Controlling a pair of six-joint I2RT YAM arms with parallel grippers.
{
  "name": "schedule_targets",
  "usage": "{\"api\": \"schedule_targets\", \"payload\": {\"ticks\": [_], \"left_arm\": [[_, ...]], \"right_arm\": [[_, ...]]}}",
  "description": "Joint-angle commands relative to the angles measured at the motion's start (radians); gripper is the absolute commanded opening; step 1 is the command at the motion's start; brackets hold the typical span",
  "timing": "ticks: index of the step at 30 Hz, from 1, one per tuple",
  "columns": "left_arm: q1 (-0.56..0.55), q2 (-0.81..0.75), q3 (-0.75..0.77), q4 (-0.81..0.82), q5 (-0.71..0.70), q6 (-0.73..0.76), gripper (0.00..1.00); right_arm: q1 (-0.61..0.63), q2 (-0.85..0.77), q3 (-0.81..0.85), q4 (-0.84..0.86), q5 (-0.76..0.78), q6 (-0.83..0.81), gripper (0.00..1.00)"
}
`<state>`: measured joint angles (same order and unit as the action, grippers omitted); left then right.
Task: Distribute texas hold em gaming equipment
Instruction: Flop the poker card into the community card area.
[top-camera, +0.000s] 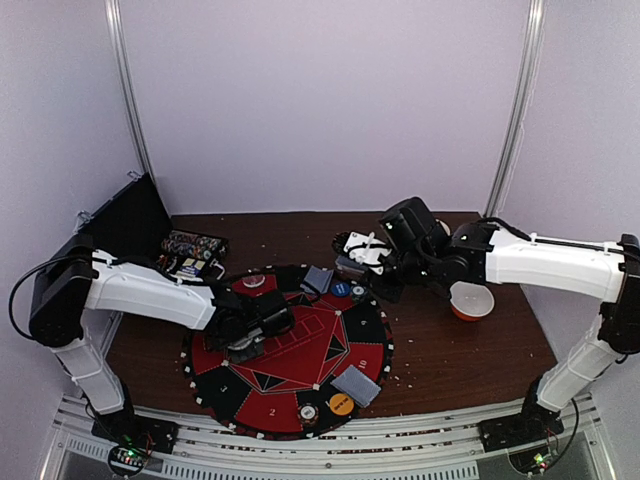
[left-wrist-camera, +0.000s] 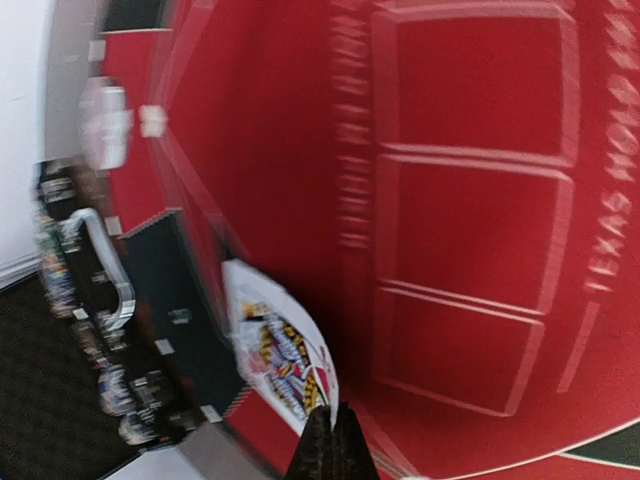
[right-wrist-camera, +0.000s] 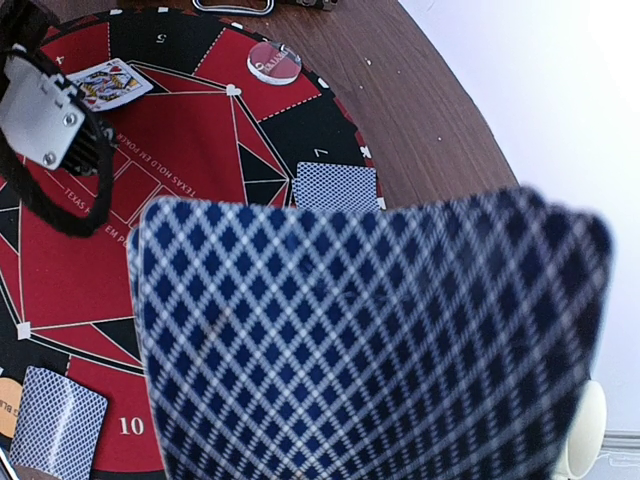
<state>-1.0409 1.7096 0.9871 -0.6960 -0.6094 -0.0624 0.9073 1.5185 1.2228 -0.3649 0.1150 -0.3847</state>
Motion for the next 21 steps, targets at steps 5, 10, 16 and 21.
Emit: {"api": "schedule_targets", "payload": {"ticks": [5,10,16,21], "left_arm": [[-0.001,0.029,-0.033,0.059,0.322,0.039,0.00],[-0.001,0.051,-0.026,0.047,0.407,0.023,0.00],[-0.001,0.082,0.016,0.021,0.496,-0.032,0.00],[-0.001,0.104,0.030,-0.021,0.535,-0.056,0.00]], "right_arm": [[-0.005,-0.031,0.006,-0.009,0.000,0.015,0.29],[-0.005,-0.032,0.005,-0.010,0.000,0.016,0.29],[-0.004,-0.026,0.017,-0.022,0.001,0.017,0.29],[-0.005,-0.029,0.017,-0.024,0.003,0.014,0.29]]}}
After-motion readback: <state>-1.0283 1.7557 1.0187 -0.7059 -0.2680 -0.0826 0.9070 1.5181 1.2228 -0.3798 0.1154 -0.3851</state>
